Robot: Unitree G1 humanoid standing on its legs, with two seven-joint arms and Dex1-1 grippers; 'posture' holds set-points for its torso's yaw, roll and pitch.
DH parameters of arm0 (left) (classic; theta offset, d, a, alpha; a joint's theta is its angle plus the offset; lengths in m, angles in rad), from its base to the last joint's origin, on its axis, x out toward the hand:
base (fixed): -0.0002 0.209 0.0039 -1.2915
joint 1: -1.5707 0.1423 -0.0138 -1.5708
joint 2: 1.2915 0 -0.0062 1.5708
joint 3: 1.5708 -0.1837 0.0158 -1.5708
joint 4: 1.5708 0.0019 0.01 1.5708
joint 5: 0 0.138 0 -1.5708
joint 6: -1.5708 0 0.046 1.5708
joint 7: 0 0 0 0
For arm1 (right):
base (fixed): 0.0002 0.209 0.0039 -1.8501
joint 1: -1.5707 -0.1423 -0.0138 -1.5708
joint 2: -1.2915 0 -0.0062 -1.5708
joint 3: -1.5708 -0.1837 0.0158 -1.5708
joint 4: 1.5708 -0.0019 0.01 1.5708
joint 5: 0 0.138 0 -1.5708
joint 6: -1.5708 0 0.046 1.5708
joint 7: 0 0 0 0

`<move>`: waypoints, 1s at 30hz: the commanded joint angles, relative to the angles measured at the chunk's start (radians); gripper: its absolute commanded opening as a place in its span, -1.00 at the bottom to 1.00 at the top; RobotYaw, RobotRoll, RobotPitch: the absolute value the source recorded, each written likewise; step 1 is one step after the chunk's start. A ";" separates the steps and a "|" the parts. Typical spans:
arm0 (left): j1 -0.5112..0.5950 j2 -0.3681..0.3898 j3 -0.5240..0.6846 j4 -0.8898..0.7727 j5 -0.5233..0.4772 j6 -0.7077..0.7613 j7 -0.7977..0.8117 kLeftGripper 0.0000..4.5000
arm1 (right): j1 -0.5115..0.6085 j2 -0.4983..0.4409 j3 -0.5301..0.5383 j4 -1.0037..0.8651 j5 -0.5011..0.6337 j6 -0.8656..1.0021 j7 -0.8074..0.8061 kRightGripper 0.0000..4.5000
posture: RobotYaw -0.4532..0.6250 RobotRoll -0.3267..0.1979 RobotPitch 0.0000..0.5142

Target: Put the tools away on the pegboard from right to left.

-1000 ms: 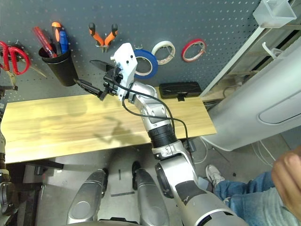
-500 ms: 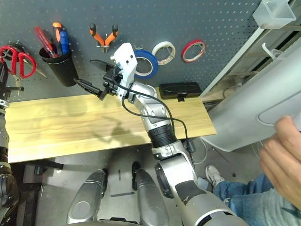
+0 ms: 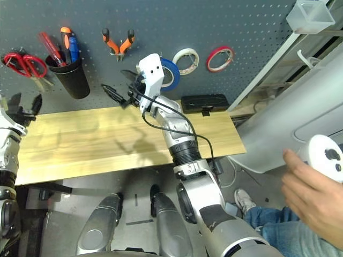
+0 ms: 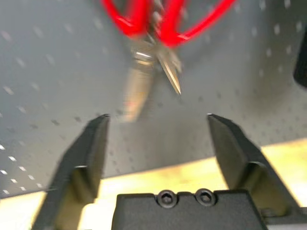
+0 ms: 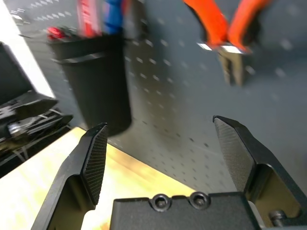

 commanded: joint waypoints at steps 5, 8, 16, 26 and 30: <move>0.068 -0.036 -0.037 0.009 0.017 0.038 -0.031 1.00 | 0.057 -0.008 -0.018 0.129 -0.030 -0.049 -0.035 1.00 | 0.10 0.25 -0.07; 0.085 -0.060 -0.060 0.021 0.029 0.060 -0.034 1.00 | 0.080 -0.017 -0.032 0.222 -0.049 -0.078 -0.068 1.00 | 0.10 0.25 -0.06; 0.081 -0.084 -0.104 0.078 0.073 0.073 -0.027 1.00 | 0.090 -0.067 -0.094 0.377 -0.057 -0.129 -0.133 1.00 | 0.02 0.25 -0.05; 0.044 -0.112 -0.149 0.155 0.129 0.061 0.015 1.00 | 0.095 -0.166 -0.168 0.502 -0.072 -0.176 -0.253 1.00 | -0.04 0.25 0.02; 0.035 -0.126 -0.162 0.165 0.141 0.063 0.026 1.00 | 0.095 -0.201 -0.190 0.520 -0.070 -0.191 -0.270 1.00 | -0.07 0.25 0.00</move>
